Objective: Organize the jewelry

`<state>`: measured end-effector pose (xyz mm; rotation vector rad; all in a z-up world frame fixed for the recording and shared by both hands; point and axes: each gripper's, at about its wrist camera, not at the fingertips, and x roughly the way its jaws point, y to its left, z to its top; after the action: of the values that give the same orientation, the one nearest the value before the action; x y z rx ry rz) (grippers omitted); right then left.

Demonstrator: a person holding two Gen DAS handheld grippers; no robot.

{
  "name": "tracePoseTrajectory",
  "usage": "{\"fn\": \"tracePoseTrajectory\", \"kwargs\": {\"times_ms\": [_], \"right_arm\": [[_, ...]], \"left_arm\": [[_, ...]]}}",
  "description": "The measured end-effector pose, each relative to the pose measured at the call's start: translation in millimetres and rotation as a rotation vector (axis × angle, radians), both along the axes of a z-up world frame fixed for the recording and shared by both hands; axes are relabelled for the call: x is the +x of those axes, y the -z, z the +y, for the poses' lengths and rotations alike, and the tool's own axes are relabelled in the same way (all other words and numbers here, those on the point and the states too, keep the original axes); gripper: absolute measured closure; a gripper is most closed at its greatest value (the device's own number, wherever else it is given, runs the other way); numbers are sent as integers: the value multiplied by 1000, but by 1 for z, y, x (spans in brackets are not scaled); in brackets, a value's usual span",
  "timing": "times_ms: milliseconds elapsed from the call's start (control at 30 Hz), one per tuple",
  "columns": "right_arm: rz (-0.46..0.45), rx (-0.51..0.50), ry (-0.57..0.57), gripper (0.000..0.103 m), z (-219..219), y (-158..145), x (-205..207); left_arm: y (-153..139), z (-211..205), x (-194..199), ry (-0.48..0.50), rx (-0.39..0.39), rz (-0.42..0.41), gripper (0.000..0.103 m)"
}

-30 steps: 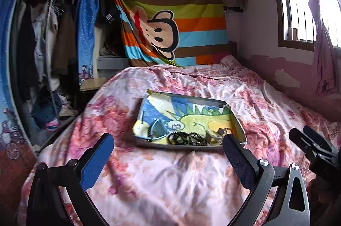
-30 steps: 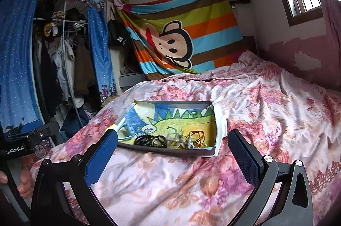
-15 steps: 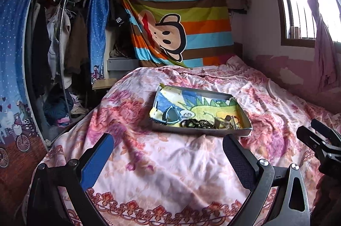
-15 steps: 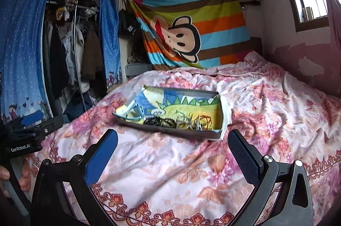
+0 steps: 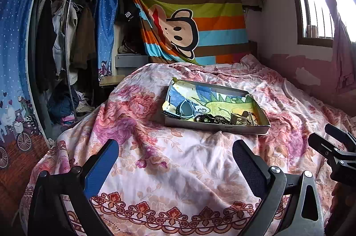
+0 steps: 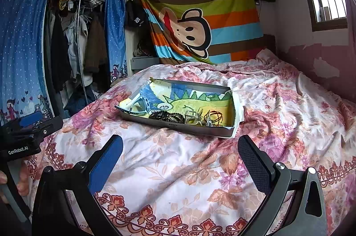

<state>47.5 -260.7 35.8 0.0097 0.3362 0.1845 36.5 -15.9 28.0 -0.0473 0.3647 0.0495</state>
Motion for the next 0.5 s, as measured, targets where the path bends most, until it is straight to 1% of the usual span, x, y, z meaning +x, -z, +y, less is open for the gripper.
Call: {"fn": "tracePoseTrajectory", "kwargs": {"times_ms": [500], "right_arm": [[2,-2,1,2,1,1,1]], "left_arm": [[2,0,-1,2,1,2,0]]}}
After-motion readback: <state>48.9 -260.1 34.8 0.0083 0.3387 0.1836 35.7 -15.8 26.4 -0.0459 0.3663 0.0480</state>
